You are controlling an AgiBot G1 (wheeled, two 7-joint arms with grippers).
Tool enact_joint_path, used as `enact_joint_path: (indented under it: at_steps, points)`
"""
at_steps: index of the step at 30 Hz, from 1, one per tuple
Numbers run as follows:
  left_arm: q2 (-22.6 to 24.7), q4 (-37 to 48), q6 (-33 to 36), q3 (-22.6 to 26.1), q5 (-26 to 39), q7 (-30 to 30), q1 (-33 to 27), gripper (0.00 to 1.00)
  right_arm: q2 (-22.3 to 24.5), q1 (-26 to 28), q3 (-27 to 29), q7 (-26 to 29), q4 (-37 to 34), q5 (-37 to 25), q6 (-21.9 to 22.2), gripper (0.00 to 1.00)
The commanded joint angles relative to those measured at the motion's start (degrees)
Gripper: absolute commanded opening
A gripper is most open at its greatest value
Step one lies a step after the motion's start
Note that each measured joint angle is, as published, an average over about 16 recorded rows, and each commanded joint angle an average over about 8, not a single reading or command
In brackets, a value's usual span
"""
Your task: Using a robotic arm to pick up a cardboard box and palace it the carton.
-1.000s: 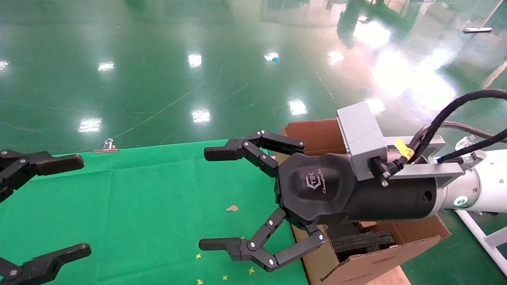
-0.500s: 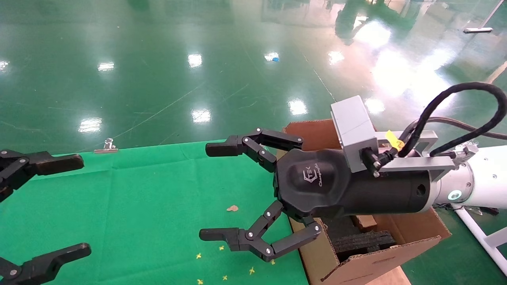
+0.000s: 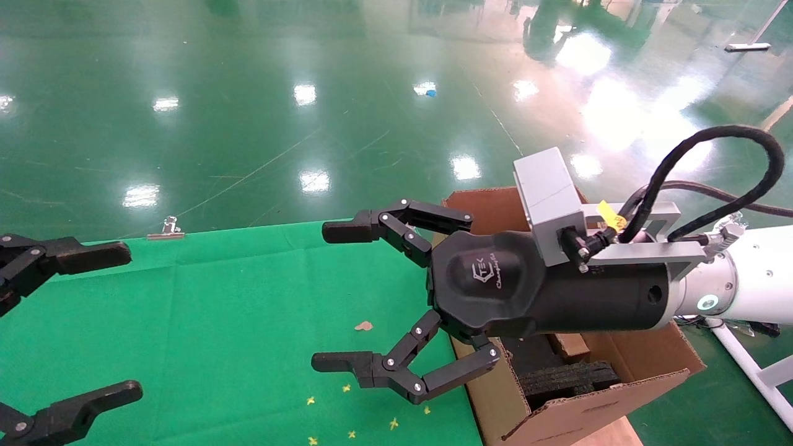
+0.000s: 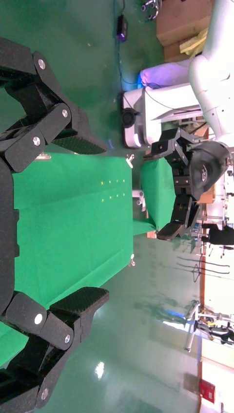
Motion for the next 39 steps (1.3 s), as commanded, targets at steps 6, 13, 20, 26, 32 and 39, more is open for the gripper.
enact_joint_path:
  at_steps: [6, 13, 20, 26, 32, 39]
  points:
    - [0.00, 0.00, 0.00, 0.00, 0.00, 0.00, 0.00, 1.00, -0.02, 0.13, -0.14, 0.03, -0.12, -0.07, 0.03, 1.00]
    - [0.00, 0.00, 0.00, 0.00, 0.00, 0.00, 0.00, 1.00, -0.05, 0.19, -0.21, 0.05, -0.17, -0.09, 0.06, 1.00]
    - [0.00, 0.00, 0.00, 0.00, 0.00, 0.00, 0.00, 1.00, -0.06, 0.21, -0.24, 0.07, -0.20, -0.12, 0.08, 1.00]
    - [0.00, 0.00, 0.00, 0.00, 0.00, 0.00, 0.00, 1.00, -0.07, 0.23, -0.26, 0.07, -0.22, -0.14, 0.08, 1.00]
    - [0.00, 0.00, 0.00, 0.00, 0.00, 0.00, 0.00, 1.00, -0.07, 0.25, -0.29, 0.07, -0.24, -0.14, 0.09, 1.00]
    - [0.00, 0.00, 0.00, 0.00, 0.00, 0.00, 0.00, 1.00, -0.07, 0.27, -0.30, 0.07, -0.26, -0.14, 0.09, 1.00]
